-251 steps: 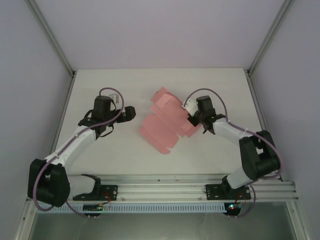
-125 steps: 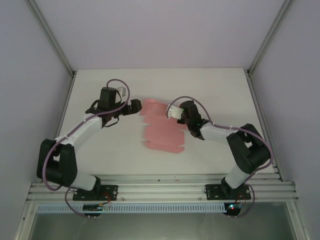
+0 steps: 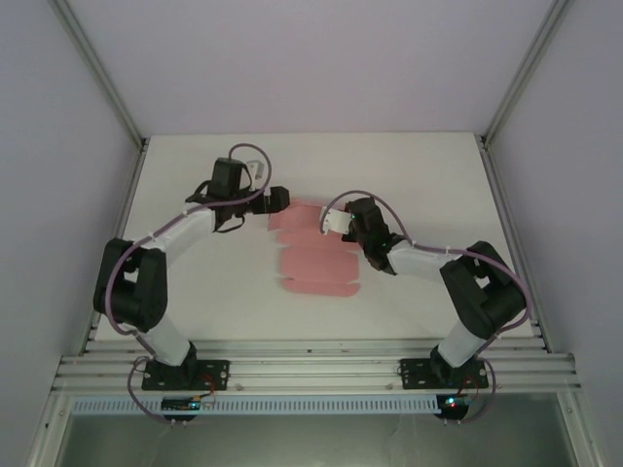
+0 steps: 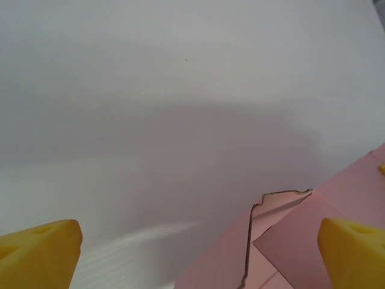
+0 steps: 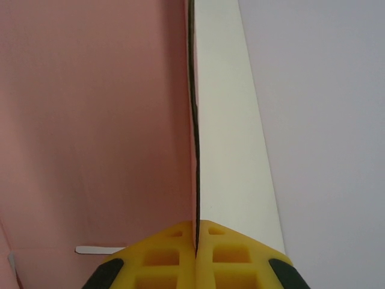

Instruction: Assemble paper box

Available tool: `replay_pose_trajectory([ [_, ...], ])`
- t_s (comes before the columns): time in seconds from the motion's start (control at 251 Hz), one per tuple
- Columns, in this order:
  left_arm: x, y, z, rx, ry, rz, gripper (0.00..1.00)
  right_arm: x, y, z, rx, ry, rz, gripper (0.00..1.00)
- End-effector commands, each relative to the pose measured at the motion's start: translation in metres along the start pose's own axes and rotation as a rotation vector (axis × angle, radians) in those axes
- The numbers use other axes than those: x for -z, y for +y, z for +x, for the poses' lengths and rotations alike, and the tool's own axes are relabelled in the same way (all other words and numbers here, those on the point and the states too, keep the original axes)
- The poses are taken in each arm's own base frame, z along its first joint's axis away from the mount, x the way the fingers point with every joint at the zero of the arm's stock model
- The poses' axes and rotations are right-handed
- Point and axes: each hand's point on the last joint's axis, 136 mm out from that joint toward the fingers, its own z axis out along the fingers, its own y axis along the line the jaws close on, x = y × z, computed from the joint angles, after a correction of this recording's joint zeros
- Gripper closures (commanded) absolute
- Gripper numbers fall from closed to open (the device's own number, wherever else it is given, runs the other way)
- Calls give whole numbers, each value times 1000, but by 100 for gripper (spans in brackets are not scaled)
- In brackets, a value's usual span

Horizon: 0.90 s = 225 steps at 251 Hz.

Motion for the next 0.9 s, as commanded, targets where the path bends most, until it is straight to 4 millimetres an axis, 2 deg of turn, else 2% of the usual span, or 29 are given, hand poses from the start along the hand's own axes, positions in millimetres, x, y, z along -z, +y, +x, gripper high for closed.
replay_pose_trajectory([
  [0.0, -11, -13, 2, -103, 29, -4, 0, 9, -11, -6, -58, -28, 11, 100],
  [0.176, -29, -24, 17, -138, 68, -7, 0, 12, -14, -9, -126, -42, -6, 100],
  [0.331, -32, -33, 7, -89, -29, 16, 0, 23, -2, -20, -175, -105, -91, 100],
  [0.419, -26, -30, 4, -60, -80, 6, 0, 25, -4, -20, -198, -111, -99, 100],
  [0.543, -4, -27, 8, -60, -106, -2, 0, 22, -6, -7, -203, -66, -85, 100],
  [0.706, 40, -21, 24, -26, -128, 21, 0, 19, -8, 6, -214, -26, -77, 100],
  [0.794, 63, -5, 37, 16, -154, 7, 0, 19, -8, 7, -219, -22, -79, 100],
  [0.894, 82, 34, 55, 60, -177, -105, 1, 20, -9, 7, -228, -27, -79, 100],
])
